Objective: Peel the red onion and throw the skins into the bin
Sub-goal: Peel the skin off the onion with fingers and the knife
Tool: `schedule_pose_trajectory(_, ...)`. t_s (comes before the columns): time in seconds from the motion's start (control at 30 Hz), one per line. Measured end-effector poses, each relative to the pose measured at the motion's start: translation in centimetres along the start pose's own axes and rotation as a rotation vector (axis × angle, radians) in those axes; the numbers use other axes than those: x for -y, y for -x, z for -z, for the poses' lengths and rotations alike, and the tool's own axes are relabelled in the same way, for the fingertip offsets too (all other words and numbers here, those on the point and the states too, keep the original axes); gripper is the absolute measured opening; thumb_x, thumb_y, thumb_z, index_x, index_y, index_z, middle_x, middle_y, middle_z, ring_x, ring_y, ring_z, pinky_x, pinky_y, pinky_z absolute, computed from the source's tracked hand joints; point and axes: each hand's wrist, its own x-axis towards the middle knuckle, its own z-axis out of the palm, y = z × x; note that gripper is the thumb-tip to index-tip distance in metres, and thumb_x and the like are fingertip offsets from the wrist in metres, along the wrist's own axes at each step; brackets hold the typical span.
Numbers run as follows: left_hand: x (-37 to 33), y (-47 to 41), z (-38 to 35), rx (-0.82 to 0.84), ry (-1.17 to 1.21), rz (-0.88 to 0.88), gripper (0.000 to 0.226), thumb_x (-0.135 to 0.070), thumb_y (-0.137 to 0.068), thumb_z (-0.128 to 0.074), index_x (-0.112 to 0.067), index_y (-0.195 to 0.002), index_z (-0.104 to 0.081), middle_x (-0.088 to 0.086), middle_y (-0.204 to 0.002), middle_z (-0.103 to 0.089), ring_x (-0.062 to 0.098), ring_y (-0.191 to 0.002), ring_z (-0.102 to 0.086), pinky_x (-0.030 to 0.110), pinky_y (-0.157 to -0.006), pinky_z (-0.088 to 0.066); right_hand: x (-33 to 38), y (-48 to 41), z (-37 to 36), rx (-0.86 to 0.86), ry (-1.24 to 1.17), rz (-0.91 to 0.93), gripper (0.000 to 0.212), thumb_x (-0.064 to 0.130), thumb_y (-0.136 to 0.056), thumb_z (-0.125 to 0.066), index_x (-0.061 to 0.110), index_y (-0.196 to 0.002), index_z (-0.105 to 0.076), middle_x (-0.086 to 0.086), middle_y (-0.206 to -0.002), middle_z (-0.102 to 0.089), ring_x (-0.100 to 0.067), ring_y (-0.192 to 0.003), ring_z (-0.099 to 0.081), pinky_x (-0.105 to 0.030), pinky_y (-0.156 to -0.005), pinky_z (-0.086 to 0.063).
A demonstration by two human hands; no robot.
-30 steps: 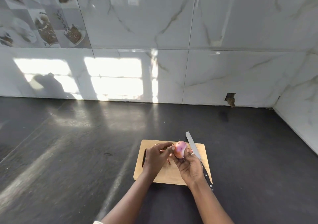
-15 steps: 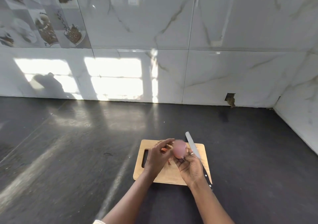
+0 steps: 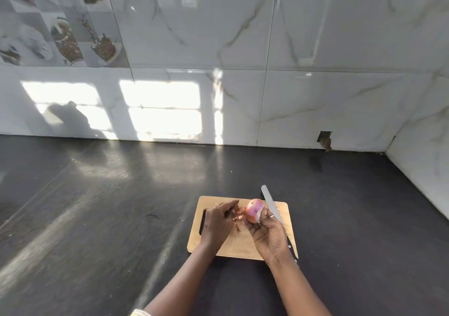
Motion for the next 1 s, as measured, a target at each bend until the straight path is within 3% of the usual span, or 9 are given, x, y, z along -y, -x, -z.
schedule_pose_trajectory(0.1,-0.7,0.3,0.1,0.001,0.042,-0.004,0.023,-0.011,-0.083,-0.063,-0.016,-0.104,-0.071,-0.002,-0.106,-0.071,0.001,-0.097,-0.063,0.007,-0.086,-0.042,-0.1,0.0,0.1,0.021,0.004,0.017,0.018,-0.004,-0.094,-0.041,-0.002,-0.100,-0.058,-0.017,-0.081,-0.070,-0.026,-0.068,-0.071,-0.035,-0.062,-0.060)
schedule_pose_trajectory(0.23,-1.4,0.6,0.0,0.060,0.254,0.015,0.016,-0.015,-0.079,-0.068,-0.025,-0.091,-0.074,-0.002,-0.100,-0.072,-0.002,-0.093,-0.065,0.022,-0.087,-0.052,-0.1,0.0,0.3,0.049,0.007,0.017,0.010,0.001,-0.090,-0.052,-0.002,-0.098,-0.058,-0.015,-0.077,-0.072,-0.024,-0.066,-0.071,-0.033,-0.057,-0.059)
schedule_pose_trajectory(0.33,-1.4,0.7,0.0,0.094,0.374,0.042,0.021,-0.010,-0.077,-0.070,-0.029,-0.086,-0.071,0.003,-0.104,-0.071,0.000,-0.096,-0.065,0.021,-0.087,-0.051,-0.2,-0.1,0.2,0.072,0.006,0.026,0.073,0.015,-0.036,-0.094,-0.003,-0.098,-0.061,-0.018,-0.083,-0.072,-0.026,-0.071,-0.072,-0.033,-0.058,-0.059)
schedule_pose_trajectory(0.4,-1.4,0.6,-0.1,0.101,0.429,0.070,0.019,-0.007,-0.077,-0.070,-0.023,-0.087,-0.072,0.005,-0.104,-0.070,0.002,-0.096,-0.065,0.021,-0.086,-0.051,-0.2,-0.1,0.3,0.093,-0.018,0.021,0.099,0.022,-0.011,-0.097,-0.004,-0.099,-0.061,-0.019,-0.085,-0.072,-0.027,-0.072,-0.072,-0.034,-0.059,-0.059)
schedule_pose_trajectory(0.5,-1.4,0.6,-0.2,0.111,0.509,0.114,0.014,-0.003,-0.078,-0.067,-0.009,-0.090,-0.073,0.007,-0.104,-0.071,0.008,-0.097,-0.066,0.023,-0.085,-0.051,-0.2,-0.2,0.5,0.091,0.003,0.010,0.055,0.007,-0.052,-0.090,-0.003,-0.097,-0.061,-0.018,-0.084,-0.072,-0.027,-0.071,-0.072,-0.034,-0.059,-0.059)
schedule_pose_trajectory(0.57,-1.2,0.6,-0.3,0.104,0.538,0.148,0.012,-0.001,-0.079,-0.065,-0.004,-0.087,-0.074,0.005,-0.100,-0.072,0.009,-0.096,-0.067,0.024,-0.084,-0.052,-0.3,-0.2,0.5,0.054,-0.010,0.021,0.013,-0.009,-0.090,-0.049,-0.003,-0.096,-0.058,-0.017,-0.084,-0.071,-0.026,-0.071,-0.071,-0.033,-0.059,-0.059)
schedule_pose_trajectory(0.73,-1.2,0.4,-0.4,0.063,0.544,0.182,0.014,0.006,-0.078,-0.062,0.000,-0.080,-0.074,0.004,-0.093,-0.073,0.007,-0.085,-0.068,0.020,-0.076,-0.052,-0.3,-0.3,0.4,0.056,-0.006,0.003,0.038,-0.023,-0.084,-0.031,-0.003,-0.108,-0.055,-0.021,-0.094,-0.064,-0.033,-0.081,-0.062,-0.033,-0.059,-0.059)
schedule_pose_trajectory(0.9,-1.1,0.3,-0.2,0.002,0.493,0.189,0.017,0.003,-0.077,-0.064,-0.010,-0.083,-0.074,0.003,-0.093,-0.074,0.009,-0.084,-0.068,0.022,-0.078,-0.052,-0.5,-0.3,0.2,0.105,-0.019,0.027,0.077,0.003,-0.033,-0.088,-0.003,-0.103,-0.057,-0.018,-0.084,-0.072,-0.029,-0.072,-0.072,-0.036,-0.064,-0.060)
schedule_pose_trajectory(1.0,-1.1,0.3,0.0,-0.013,0.504,0.203,0.027,0.006,-0.077,-0.059,-0.016,-0.080,-0.073,0.000,-0.084,-0.074,0.011,-0.082,-0.068,0.024,-0.078,-0.054,-0.6,-0.9,0.5,0.121,-0.030,0.036,0.108,0.020,-0.006,-0.097,-0.002,-0.104,-0.058,-0.018,-0.085,-0.072,-0.028,-0.073,-0.072,-0.035,-0.065,-0.060)
